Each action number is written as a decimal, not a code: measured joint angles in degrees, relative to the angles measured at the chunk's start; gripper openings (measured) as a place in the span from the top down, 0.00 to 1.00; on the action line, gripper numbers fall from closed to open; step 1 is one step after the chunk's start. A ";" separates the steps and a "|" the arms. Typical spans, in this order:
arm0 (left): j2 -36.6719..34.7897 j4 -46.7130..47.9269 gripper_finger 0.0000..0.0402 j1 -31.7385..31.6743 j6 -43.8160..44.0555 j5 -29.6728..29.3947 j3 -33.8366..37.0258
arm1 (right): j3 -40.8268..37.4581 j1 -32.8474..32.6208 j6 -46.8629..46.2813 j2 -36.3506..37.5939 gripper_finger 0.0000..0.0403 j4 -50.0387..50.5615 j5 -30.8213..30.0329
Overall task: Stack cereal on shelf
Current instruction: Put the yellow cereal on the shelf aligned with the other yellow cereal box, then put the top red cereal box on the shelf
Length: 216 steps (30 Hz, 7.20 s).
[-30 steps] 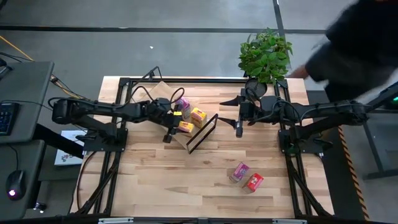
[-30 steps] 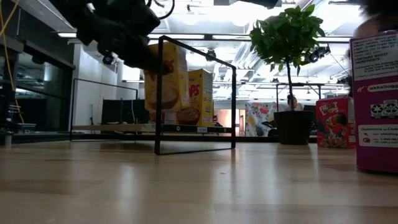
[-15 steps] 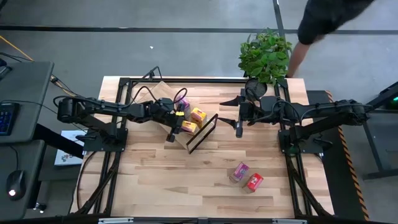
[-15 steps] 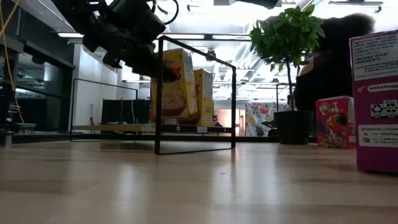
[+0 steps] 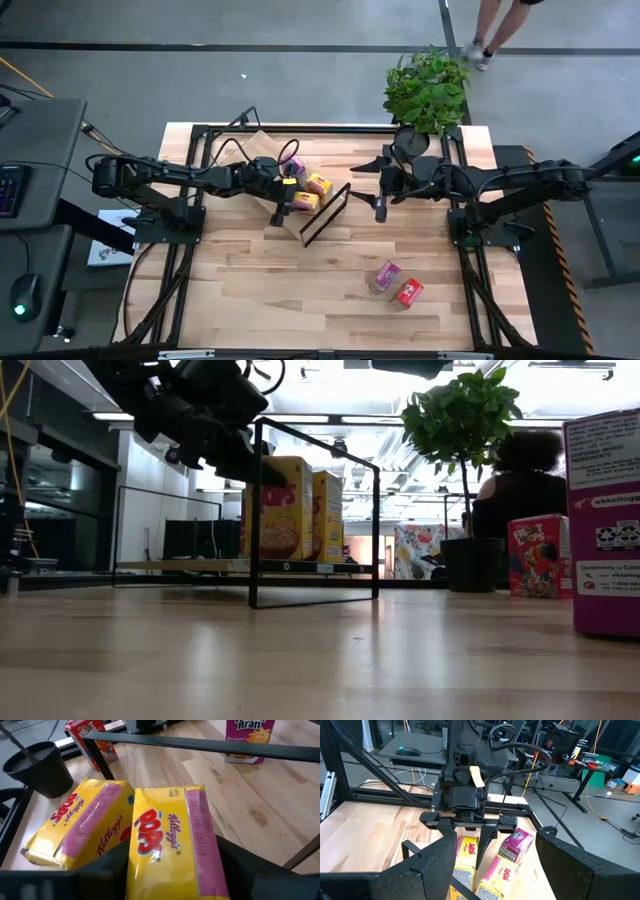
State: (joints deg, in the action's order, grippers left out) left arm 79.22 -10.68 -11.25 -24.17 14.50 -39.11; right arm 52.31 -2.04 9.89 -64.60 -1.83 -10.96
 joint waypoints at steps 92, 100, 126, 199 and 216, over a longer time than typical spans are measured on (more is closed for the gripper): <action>-19.21 -9.32 1.00 12.53 35.12 -25.74 15.76 | 0.01 0.35 -6.11 1.44 0.35 7.72 -16.09; -27.84 -18.86 1.00 14.43 34.58 -28.59 20.79 | 0.02 8.01 -36.03 1.22 0.35 44.89 -30.51; -28.04 -20.92 1.00 14.32 34.54 -29.27 20.83 | 0.02 27.19 -40.99 2.14 0.34 71.19 -15.45; -28.60 -25.83 1.00 16.66 30.99 -28.59 20.87 | 7.72 8.60 -35.84 5.58 0.74 32.52 13.96; -36.92 -26.03 1.00 27.38 25.36 -33.12 20.87 | 47.41 9.09 -15.82 -33.58 0.74 27.71 -1.99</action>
State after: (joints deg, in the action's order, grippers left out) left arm 42.30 -36.70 16.13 1.19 -18.62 -18.24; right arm 99.72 7.05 -5.93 -98.18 25.88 -12.95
